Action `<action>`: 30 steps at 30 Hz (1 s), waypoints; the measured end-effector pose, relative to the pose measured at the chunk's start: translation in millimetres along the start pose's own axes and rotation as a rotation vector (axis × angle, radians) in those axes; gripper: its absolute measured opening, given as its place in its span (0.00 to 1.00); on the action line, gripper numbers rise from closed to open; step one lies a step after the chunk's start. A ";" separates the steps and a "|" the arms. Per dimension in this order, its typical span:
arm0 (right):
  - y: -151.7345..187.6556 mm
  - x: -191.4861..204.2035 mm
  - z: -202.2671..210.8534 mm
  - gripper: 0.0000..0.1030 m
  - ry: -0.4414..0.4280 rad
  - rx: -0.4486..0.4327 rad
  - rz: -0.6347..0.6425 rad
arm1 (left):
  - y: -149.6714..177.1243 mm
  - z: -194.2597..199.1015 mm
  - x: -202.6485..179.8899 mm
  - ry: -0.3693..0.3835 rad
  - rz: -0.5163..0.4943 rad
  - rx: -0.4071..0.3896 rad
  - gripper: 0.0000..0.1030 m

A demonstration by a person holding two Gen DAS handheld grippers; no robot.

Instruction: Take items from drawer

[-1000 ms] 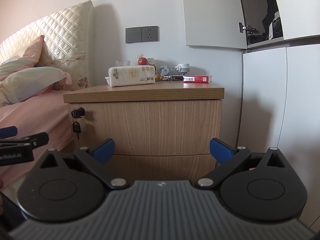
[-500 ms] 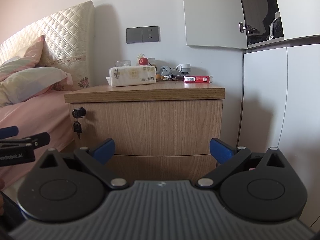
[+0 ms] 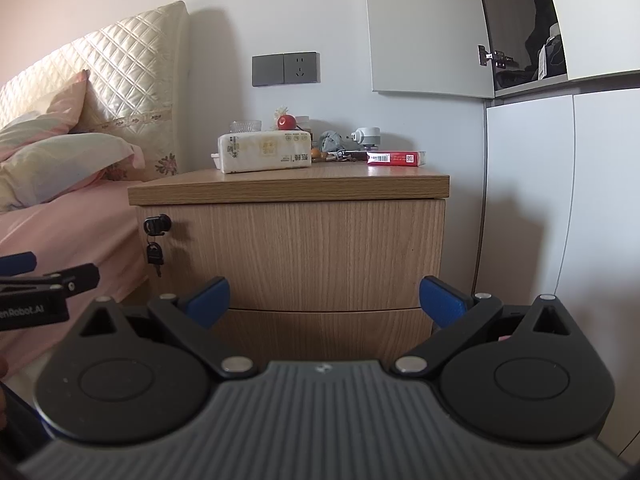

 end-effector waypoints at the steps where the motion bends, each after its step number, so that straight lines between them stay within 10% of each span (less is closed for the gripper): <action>1: -0.3 0.8 -0.3 1.00 -0.002 0.000 -0.001 | 0.3 0.0 0.4 0.000 0.001 0.000 1.00; 30: 3.1 1.9 -1.0 1.00 0.009 -0.001 0.001 | 0.6 -0.3 -0.9 0.016 0.015 0.016 1.00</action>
Point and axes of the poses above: each gripper's, at about its wrist camera, not at the fingertips, and z roughly against the way its jaws point, x to its left, y to its underside, the point moved 7 cm from there along -z, roughly the way its jaws point, and after that the axes turned 1 degree about z, right-handed, at the moved point
